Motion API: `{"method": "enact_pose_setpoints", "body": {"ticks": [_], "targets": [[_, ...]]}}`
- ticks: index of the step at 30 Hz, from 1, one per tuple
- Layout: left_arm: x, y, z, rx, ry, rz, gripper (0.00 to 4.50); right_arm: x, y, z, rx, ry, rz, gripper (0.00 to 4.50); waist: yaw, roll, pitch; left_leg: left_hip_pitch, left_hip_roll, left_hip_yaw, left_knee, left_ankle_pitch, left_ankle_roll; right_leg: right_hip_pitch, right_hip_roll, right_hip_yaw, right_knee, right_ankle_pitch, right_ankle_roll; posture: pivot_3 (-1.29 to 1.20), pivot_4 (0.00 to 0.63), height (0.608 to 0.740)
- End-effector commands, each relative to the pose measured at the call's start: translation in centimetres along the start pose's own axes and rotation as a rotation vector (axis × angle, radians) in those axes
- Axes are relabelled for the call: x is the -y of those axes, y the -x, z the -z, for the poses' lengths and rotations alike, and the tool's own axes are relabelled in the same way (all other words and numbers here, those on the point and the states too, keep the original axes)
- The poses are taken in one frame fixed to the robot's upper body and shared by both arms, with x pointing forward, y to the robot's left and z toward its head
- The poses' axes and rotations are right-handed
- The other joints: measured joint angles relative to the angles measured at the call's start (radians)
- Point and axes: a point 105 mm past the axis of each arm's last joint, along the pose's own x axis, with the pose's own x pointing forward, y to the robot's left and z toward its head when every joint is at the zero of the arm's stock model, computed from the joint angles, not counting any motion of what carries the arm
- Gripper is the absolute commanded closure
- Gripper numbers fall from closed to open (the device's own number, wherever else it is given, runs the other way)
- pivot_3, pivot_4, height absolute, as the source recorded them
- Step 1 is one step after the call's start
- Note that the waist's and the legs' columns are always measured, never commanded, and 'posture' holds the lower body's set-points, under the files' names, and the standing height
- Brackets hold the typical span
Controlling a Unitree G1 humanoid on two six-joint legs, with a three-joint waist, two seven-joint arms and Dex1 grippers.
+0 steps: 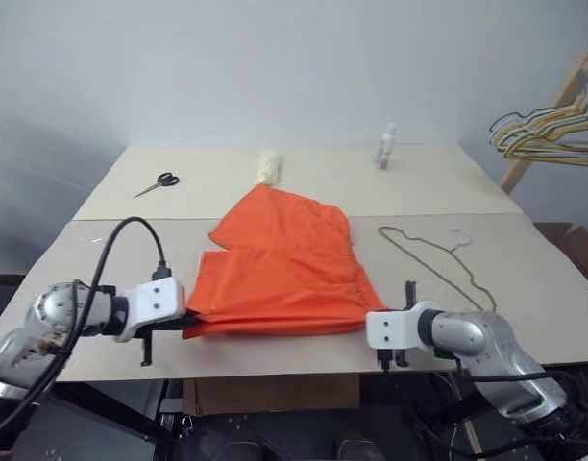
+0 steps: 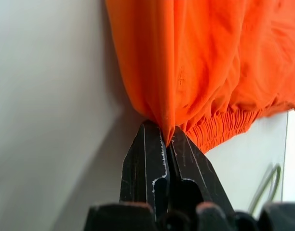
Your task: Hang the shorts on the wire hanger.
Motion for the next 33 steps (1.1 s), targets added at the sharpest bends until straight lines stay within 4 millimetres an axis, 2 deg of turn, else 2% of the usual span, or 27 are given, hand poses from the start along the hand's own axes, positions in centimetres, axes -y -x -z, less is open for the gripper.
{"method": "enact_pose_setpoints", "body": {"ticks": [1, 5, 9, 12, 14, 17, 20, 21, 23, 26, 29, 33], "targets": [[-0.2, 1.6, 1.3, -0.092, -0.023, -0.011, 4.5, 0.0, 0.6, -0.4, 0.0, 0.033, -0.049, 4.48, 0.002, 0.0, 0.0, 0.0, 0.0, 0.0, 0.0, 0.0, 0.0, 0.0, -0.001, 0.0, 0.0, 0.0, 0.0, 0.08, 0.0, 0.74], [0.2, 1.2, 2.2, -0.127, -0.026, -0.026, 4.5, -0.9, 0.7, -1.8, 0.107, 0.059, -0.134, 4.48, 0.015, -0.001, 0.001, 0.0, 0.0, 0.0, 0.0, 0.0, 0.0, 0.0, -0.001, -0.001, 0.0, 0.0, 0.0, 0.09, 0.0, 0.74], [0.5, 0.2, 2.0, -0.095, -0.012, -0.059, 4.5, -0.8, 0.1, -1.5, 0.112, 0.094, -0.14, 4.48, 0.02, -0.002, 0.001, 0.0, 0.0, 0.0, 0.0, 0.0, 0.0, 0.0, -0.001, -0.001, 0.0, 0.0, 0.0, 0.11, 0.0, 0.74], [1.0, 0.2, 1.8, -0.066, 0.006, -0.029, 3.82, -1.2, 0.7, -1.7, 0.146, 0.11, -0.178, 3.77, 0.026, -0.002, 0.001, 0.0, 0.0, 0.0, 0.0, 0.0, 0.0, 0.0, -0.001, -0.001, 0.0, 0.0, 0.0, 0.1, 0.0, 0.74], [1.0, 0.3, 1.8, -0.068, -0.005, -0.035, 3.17, -1.2, 1.0, -1.9, 0.159, 0.104, -0.187, 3.07, 0.029, -0.002, 0.001, -0.001, 0.0, 0.0, 0.0, 0.0, 0.0, 0.0, -0.001, -0.001, 0.0, 0.0, 0.0, 0.1, 0.0, 0.74], [1.3, 1.5, 2.0, -0.082, -0.006, 0.012, 2.2, -0.7, 2.3, -2.1, 0.208, 0.036, -0.194, 2.03, 0.029, -0.002, 0.001, 0.0, 0.0, 0.0, 0.0, 0.0, 0.0, 0.0, -0.001, -0.001, 0.0, 0.0, 0.0, 0.09, 0.0, 0.74], [1.0, 3.5, 1.8, -0.088, 0.014, 0.051, 1.22, 1.5, 3.8, -1.8, 0.243, -0.05, -0.115, 0.97, 0.028, -0.002, 0.002, -0.001, 0.0, 0.0, 0.0, 0.0, 0.0, 0.0, -0.001, -0.001, 0.0, 0.0, 0.0, 0.08, 0.0, 0.74], [0.6, 4.1, 1.8, -0.095, 0.016, 0.042, 0.83, 2.5, 4.2, -1.7, 0.249, -0.099, -0.071, 0.56, 0.028, -0.003, 0.002, 0.0, 0.001, 0.0, 0.0, 0.0, 0.0, 0.0, -0.001, -0.001, 0.0, 0.0, 0.0, 0.08, 0.0, 0.74], [-0.5, 4.9, 1.4, -0.072, 0.032, 0.0, 0.18, 3.9, 4.8, -1.3, 0.262, -0.183, -0.017, 0.0, 0.028, -0.002, 0.002, 0.0, 0.001, 0.0, 0.0, 0.0, 0.0, 0.0, -0.001, -0.002, 0.0, 0.0, 0.0, 0.07, 0.0, 0.74], [-1.8, 5.6, -0.5, 0.057, 0.044, -0.04, 0.18, 6.2, 5.2, -0.8, 0.276, -0.306, 0.091, 0.0, 0.028, -0.002, 0.002, 0.0, 0.001, 0.0, 0.0, 0.0, 0.0, 0.0, 0.0, -0.002, 0.0, 0.0, 0.0, 0.07, 0.0, 0.74], [-2.8, 4.7, -4.0, 0.25, 0.058, -0.059, 0.18, 9.3, 4.1, 0.0, 0.274, -0.473, 0.259, 0.0, 0.026, -0.003, 0.002, 0.0, 0.001, 0.0, 0.0, 0.0, 0.0, 0.0, 0.0, -0.002, 0.001, 0.0, 0.0, 0.06, 0.0, 0.74], [-2.7, 0.7, -7.2, 0.383, 0.04, -0.026, 0.18, 12.7, 0.5, 1.3, 0.202, -0.651, 0.454, 0.0, 0.023, -0.003, 0.001, 0.0, 0.0, 0.0, 0.001, 0.0, 0.0, -0.001, -0.001, -0.001, 0.003, 0.0, -0.001, 0.06, 0.0, 0.74]]}}
